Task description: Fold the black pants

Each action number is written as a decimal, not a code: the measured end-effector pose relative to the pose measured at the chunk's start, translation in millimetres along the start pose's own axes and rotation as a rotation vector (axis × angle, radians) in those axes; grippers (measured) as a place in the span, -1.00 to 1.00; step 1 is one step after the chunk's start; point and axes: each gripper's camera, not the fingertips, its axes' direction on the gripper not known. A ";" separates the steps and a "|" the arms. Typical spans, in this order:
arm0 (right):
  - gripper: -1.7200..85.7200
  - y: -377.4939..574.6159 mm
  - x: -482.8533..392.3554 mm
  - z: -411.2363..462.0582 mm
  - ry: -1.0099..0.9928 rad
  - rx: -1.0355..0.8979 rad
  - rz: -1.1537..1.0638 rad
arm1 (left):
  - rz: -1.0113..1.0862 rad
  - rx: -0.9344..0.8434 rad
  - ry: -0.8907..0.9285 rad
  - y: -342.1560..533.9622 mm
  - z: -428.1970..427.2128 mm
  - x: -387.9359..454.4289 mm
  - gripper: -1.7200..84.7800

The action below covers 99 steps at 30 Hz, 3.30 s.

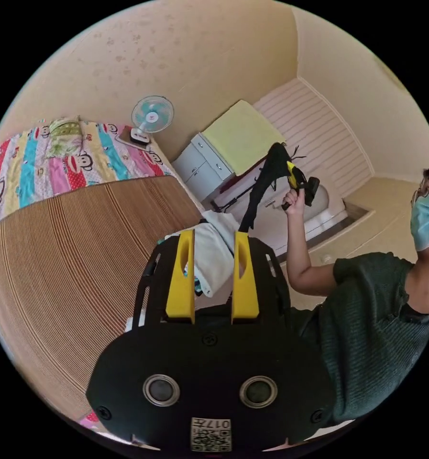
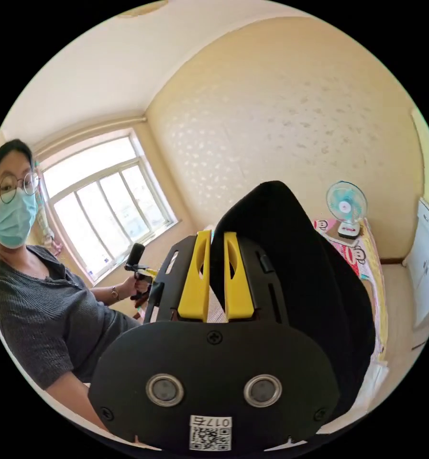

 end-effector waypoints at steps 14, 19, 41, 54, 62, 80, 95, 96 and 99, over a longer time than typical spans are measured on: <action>-0.85 5.1 -95.1 159.7 -0.146 -0.080 -0.017 | 0.068 0.065 -0.590 35.6 112.2 90.2 -0.85; -0.86 45.5 11.7 154.3 -0.470 0.035 0.296 | 0.039 0.348 -0.561 65.1 45.4 93.5 -0.87; -0.55 235.9 318.7 318.1 -1.365 0.113 1.467 | 0.173 0.699 0.079 40.4 -40.7 178.3 -0.87; -0.35 241.9 322.1 366.2 -1.296 -0.271 1.491 | 0.202 0.808 -0.214 -11.2 -67.9 200.0 -0.87; -0.82 262.2 341.8 336.9 -1.546 0.083 1.361 | 0.170 0.987 -0.419 -17.3 -114.9 177.2 -0.87; -0.91 54.5 201.3 148.9 -0.625 0.101 0.007 | -0.465 0.400 -0.555 88.6 -66.0 -138.6 -0.83; -0.92 173.2 139.2 342.3 -0.390 -0.190 0.239 | -0.835 0.203 -0.262 207.4 26.9 -199.0 -0.75; -0.92 176.1 125.9 358.7 -0.366 -0.237 0.227 | -0.741 0.196 -0.322 192.0 23.0 -173.3 -0.74; -0.91 181.6 87.9 400.3 -0.390 -0.312 0.191 | -0.429 0.137 -0.449 141.6 31.3 -103.8 -0.69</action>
